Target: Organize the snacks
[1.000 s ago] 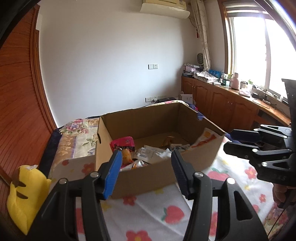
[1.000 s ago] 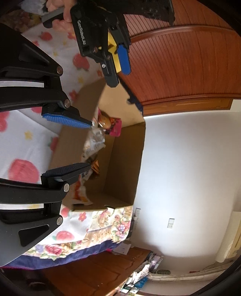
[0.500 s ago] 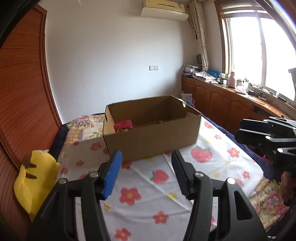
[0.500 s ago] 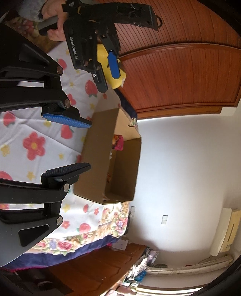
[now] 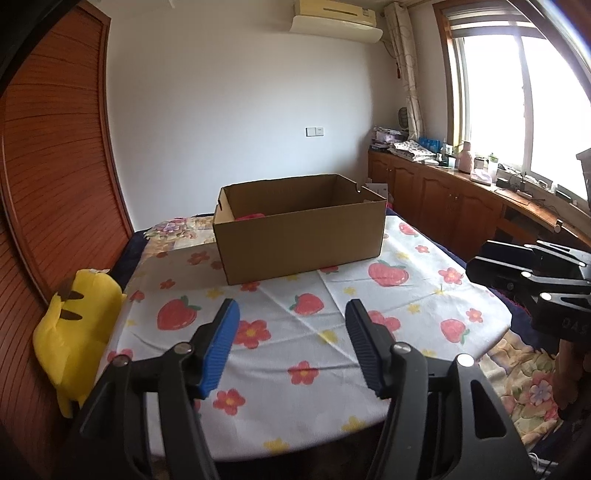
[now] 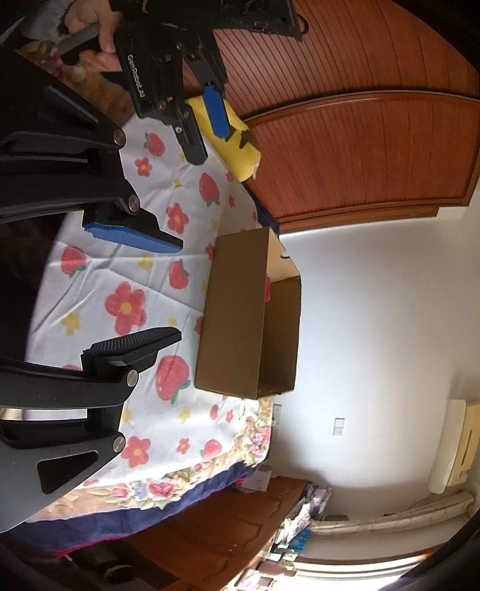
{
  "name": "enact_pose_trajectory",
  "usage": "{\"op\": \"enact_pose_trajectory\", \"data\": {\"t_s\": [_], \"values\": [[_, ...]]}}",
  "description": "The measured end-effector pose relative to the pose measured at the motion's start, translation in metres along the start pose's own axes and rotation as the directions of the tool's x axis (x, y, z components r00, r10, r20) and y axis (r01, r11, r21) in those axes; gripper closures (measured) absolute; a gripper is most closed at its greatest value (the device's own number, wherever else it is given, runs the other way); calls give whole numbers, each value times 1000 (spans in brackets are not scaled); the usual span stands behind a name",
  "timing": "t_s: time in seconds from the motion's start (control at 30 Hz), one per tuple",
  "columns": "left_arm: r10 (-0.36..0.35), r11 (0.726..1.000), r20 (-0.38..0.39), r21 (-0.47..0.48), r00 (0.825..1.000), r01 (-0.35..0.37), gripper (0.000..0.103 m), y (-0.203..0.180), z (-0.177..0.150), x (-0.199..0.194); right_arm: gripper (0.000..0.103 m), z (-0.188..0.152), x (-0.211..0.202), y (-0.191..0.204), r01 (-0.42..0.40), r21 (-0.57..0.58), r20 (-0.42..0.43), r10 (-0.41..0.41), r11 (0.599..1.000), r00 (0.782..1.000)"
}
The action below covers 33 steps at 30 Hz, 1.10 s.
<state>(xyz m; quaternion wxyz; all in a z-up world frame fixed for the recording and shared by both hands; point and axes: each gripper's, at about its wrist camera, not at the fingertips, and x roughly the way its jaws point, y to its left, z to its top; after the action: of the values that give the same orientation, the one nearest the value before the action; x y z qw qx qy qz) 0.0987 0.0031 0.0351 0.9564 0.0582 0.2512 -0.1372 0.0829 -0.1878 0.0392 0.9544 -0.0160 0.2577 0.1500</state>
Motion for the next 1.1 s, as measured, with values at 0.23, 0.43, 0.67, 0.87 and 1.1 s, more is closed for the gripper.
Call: {"op": "enact_pose_trajectory", "data": {"t_s": [0.23, 0.43, 0.67, 0.87, 1.1], "values": [[58, 998, 40, 23, 998, -59, 18, -12, -10, -19, 32, -10, -11, -4, 47, 18, 33, -48, 999, 998], [94, 995, 58, 7, 994, -95, 6, -15, -21, -23, 21, -21, -9, -4, 62, 32, 17, -63, 998, 998], [115, 993, 57, -21, 992, -114, 1, -14, -31, -24, 13, -31, -9, 0, 86, 46, 25, -87, 995, 996], [153, 986, 46, -67, 987, -150, 1, -7, -40, -29, 12, -37, -9, -1, 98, 59, 21, -100, 993, 995], [161, 981, 39, -117, 986, -155, 1, -2, -47, -34, 12, -42, -10, -2, 120, 70, 19, -121, 990, 992]]}}
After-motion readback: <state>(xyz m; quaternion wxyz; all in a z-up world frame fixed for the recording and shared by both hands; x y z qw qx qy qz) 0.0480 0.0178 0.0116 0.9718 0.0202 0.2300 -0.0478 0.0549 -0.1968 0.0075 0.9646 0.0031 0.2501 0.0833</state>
